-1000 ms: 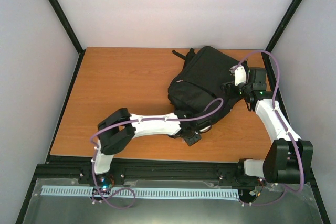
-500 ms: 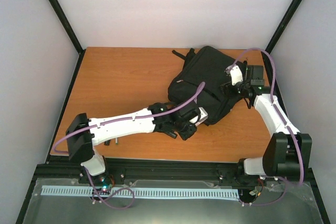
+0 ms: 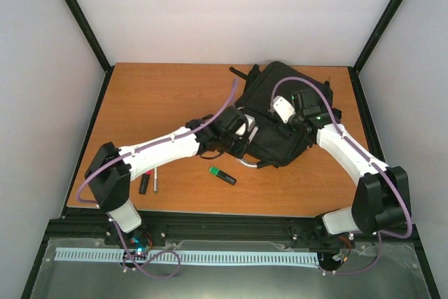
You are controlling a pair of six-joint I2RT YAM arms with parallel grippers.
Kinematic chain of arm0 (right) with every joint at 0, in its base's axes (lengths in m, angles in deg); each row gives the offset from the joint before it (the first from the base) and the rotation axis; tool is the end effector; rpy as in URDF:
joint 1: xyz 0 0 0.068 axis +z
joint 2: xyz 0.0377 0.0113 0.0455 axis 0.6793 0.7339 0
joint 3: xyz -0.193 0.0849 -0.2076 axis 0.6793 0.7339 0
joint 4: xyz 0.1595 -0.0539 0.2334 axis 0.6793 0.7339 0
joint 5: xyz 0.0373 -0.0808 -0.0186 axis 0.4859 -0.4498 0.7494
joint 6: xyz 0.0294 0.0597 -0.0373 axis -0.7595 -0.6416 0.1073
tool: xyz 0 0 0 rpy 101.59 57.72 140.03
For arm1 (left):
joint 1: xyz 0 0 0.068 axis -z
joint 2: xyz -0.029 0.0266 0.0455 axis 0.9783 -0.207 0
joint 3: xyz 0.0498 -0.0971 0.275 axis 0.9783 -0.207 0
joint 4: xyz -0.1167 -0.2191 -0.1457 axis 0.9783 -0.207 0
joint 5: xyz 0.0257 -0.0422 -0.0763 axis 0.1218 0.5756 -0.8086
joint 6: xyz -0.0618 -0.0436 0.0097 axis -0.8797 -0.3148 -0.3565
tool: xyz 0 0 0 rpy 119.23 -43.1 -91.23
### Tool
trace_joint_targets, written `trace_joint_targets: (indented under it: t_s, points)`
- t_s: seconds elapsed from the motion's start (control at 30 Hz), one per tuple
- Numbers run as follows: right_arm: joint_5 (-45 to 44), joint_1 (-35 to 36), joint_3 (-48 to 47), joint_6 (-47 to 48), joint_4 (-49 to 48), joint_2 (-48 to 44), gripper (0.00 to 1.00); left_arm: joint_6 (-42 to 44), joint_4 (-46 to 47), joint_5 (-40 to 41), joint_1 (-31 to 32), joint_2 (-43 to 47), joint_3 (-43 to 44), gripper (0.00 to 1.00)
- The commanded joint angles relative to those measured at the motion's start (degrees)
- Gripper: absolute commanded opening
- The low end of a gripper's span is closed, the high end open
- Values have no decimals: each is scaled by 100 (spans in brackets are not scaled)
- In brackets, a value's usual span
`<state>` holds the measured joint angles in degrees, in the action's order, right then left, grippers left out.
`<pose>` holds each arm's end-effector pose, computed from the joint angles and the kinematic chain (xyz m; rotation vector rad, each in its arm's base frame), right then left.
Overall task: Pack the student bag
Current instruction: Pick up the stationery from the center of the board, then place the stationery in the student bag.
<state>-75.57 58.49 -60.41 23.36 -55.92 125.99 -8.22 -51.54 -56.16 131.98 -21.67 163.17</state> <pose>0.3181 0.0953 0.2456 -1.0427 2.2262 -0.0199 0.2334 -0.3269 0.2539 0.7634 2.5054 -0.5814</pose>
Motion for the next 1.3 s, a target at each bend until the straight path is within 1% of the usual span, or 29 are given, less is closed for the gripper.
trace_joint_targets:
  t_s: [0.0,0.13,0.23,0.33,0.47,0.57,0.63,0.67,0.83,0.87,0.9,0.93,1.07,1.27]
  points:
    - [-1307,341,-49,296,-246,224,63,-668,796,-520,-434,-182,-45,1]
    - [-1824,501,-36,444,-446,432,63,-882,1164,-770,-627,-446,126,1]
    - [-2049,598,-28,491,-526,570,63,-991,1239,-847,-694,-733,359,1]
    - [-2353,674,58,516,-810,657,63,-1024,1257,-951,-701,-1060,577,1]
    - [-2703,728,153,609,-1277,720,58,-1124,1368,-1095,-722,-1402,711,1]
    - [-2731,732,215,710,-1643,650,55,-1173,1400,-1097,-719,-1581,734,1]
    - [-2666,732,189,735,-1757,614,50,-1183,1426,-1115,-726,-1658,708,1]
    - [-2611,732,147,720,-1750,611,46,-1194,1441,-1124,-727,-1682,672,1]
    - [-2129,732,12,633,-1607,442,17,-1200,1470,-1138,-727,-1723,569,1]
    - [-2046,732,6,622,-1587,397,9,-1183,1467,-1157,-726,-1720,579,1]
    - [-1979,730,-1,610,-1565,367,5,-1172,1466,-1171,-727,-1705,588,1]
    - [-1918,732,-8,589,-1542,349,3,-1163,1466,-1186,-731,-1680,595,1]
    - [-1579,732,-42,425,-1338,179,3,-1145,1490,-1285,-744,-1530,660,1]
    - [-969,728,-256,71,-826,-206,3,-1011,1281,-1931,-1016,-1293,888,1]
